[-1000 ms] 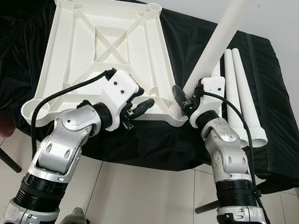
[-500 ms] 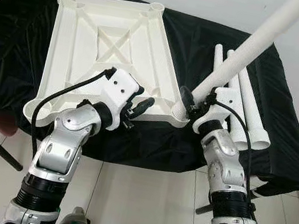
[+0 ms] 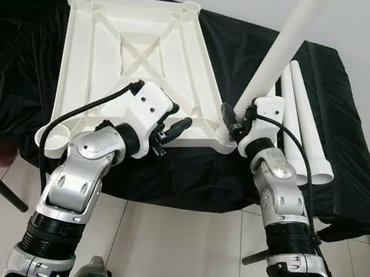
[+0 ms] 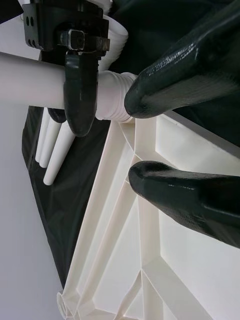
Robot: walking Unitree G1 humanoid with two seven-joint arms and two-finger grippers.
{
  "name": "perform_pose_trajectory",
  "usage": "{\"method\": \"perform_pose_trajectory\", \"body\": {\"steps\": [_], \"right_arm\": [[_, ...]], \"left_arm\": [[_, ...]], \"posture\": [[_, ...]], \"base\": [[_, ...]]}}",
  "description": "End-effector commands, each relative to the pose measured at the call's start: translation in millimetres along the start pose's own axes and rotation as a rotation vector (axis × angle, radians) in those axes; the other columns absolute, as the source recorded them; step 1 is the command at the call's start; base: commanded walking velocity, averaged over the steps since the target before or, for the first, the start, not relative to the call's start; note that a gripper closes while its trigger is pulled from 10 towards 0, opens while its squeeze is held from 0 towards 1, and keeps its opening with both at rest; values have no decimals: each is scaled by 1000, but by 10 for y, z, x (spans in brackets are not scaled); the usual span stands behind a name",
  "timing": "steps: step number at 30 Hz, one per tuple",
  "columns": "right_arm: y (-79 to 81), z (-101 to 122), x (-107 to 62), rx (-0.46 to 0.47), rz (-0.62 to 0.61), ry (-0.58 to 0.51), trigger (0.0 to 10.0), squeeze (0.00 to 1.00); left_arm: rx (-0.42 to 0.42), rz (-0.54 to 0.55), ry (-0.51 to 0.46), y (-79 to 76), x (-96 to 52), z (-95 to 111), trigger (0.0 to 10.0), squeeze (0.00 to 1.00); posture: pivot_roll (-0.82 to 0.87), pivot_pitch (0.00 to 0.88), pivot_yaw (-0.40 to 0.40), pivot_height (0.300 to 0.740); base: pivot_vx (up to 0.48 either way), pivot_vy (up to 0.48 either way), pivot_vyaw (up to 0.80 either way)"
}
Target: Building children table
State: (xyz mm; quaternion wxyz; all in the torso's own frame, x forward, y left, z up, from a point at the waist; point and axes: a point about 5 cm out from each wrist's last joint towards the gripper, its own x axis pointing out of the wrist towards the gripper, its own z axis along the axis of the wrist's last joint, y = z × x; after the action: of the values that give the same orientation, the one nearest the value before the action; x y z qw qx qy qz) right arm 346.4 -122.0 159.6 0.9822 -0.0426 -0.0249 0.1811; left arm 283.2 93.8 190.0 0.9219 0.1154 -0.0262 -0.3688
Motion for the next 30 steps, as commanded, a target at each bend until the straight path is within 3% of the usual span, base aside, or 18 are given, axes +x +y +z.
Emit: {"method": "perform_pose_trajectory", "body": {"steps": [1,8,20,30], "right_arm": [[33,-258,-41,-37,23,131,10000,0],[34,-328,-68,-15,6,150,10000,0],[-101,-322,-21,173,-115,178,10000,0],[-63,-329,-36,135,-108,171,10000,0]], "left_arm": [[6,147,-3,67,-9,3,10000,0],[6,151,-4,63,-18,1,10000,0],[11,141,-9,55,2,8,10000,0],[11,143,-9,43,-11,6,10000,0]], "posture": [[56,50,-55,740],[56,54,-57,740],[51,54,-54,740],[56,56,-56,740]], "base": [[0,0,0],[0,0,0],[0,0,0],[0,0,0]]}}
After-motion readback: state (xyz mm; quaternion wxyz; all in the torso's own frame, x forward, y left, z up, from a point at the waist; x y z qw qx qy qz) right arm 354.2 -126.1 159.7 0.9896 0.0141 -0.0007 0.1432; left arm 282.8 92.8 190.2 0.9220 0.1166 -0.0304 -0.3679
